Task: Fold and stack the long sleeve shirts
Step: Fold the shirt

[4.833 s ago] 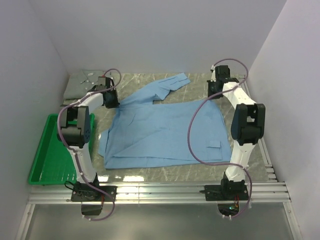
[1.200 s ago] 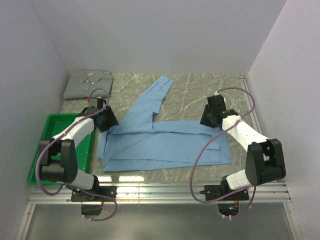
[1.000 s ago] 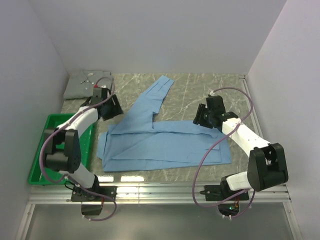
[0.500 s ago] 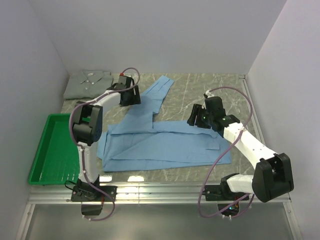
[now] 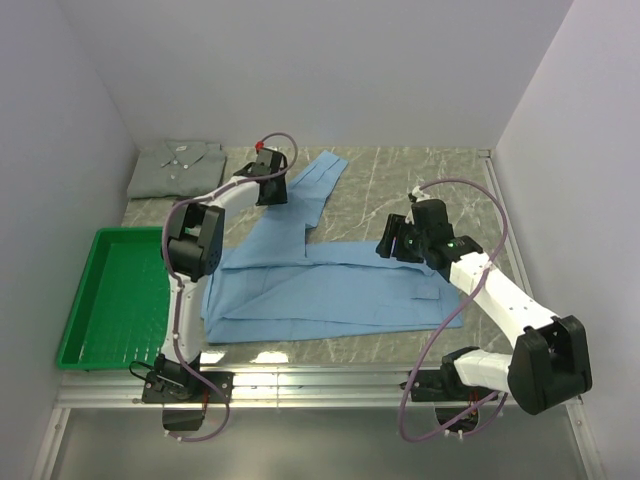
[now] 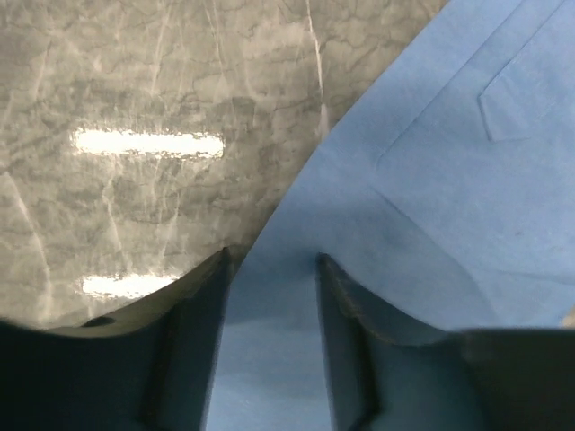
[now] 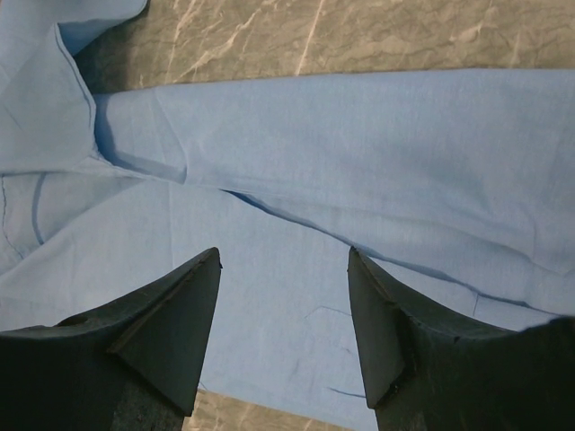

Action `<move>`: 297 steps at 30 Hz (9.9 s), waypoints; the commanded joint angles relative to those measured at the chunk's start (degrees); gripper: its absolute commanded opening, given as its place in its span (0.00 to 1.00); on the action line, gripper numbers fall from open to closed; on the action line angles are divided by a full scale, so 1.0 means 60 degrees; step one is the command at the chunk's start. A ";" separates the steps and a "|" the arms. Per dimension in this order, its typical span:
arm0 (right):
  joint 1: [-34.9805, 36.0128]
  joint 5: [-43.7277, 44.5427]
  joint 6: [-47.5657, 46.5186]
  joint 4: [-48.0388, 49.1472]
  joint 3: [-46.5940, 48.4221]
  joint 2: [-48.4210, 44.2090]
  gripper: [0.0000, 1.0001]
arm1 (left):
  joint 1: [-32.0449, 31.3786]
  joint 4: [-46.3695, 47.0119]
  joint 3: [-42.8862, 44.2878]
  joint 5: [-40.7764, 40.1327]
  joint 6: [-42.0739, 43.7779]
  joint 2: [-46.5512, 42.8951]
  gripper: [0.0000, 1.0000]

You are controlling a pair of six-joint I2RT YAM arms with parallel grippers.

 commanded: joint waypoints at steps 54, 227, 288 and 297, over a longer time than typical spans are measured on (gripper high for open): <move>0.0392 0.0999 0.0017 0.0068 0.0787 0.0802 0.62 | -0.1844 -0.2268 -0.8082 0.3313 -0.1651 -1.0868 0.74; 0.2018 -0.7481 -0.7466 -0.1749 0.6207 0.3454 0.59 | -0.1887 0.0061 -0.5942 0.7043 0.4339 -1.0339 0.00; 0.5363 -0.2119 -0.2136 -0.0988 0.2472 -0.0721 0.00 | 0.1526 0.0545 -0.6543 0.1608 -0.1507 -0.7172 0.76; 0.1891 -0.1769 -0.0582 -0.0636 0.1740 0.0041 0.00 | 0.1277 -0.0187 -0.6791 0.1169 -0.0496 -0.8550 0.77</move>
